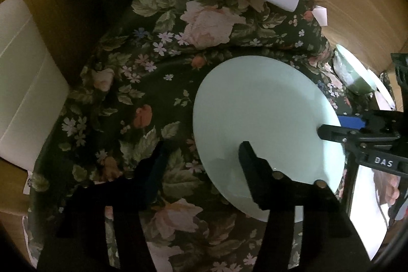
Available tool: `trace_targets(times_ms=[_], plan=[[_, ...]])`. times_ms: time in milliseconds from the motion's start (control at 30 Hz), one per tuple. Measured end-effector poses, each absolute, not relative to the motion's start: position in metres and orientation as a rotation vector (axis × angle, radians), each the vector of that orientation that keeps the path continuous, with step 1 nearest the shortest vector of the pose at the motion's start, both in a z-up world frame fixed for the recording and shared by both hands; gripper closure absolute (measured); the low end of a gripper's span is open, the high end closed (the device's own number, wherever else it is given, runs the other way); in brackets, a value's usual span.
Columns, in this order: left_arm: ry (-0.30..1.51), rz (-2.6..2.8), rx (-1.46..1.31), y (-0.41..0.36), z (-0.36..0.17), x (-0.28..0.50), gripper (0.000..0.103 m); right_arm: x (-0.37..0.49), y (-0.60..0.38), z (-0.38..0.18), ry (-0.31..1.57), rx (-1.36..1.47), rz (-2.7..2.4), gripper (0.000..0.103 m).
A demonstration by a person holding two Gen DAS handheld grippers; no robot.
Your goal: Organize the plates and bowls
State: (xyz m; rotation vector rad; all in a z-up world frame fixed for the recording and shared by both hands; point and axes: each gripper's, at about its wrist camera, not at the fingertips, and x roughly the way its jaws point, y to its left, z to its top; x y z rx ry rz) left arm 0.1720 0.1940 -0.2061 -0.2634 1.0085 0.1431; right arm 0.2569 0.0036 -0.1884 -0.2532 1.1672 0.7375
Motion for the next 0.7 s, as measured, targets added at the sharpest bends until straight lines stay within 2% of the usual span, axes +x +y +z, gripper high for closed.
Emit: trace_targets(times_ms=[300, 500, 700], plan=[[0.993, 0.105, -0.273, 0.181, -0.21, 0.18, 0.057, 0.254, -0.005, -0.174, 1.133, -0.24, 0.752, 0.072], [0.989, 0.119, -0.269, 0.176, -0.209, 0.18, 0.057, 0.254, 0.001, -0.189, 1.131, -0.244, 0.76, 0.073], [0.95, 0.119, -0.277, 0.176, -0.195, 0.171, 0.057, 0.242, -0.01, -0.18, 1.097, -0.198, 0.774, 0.073]])
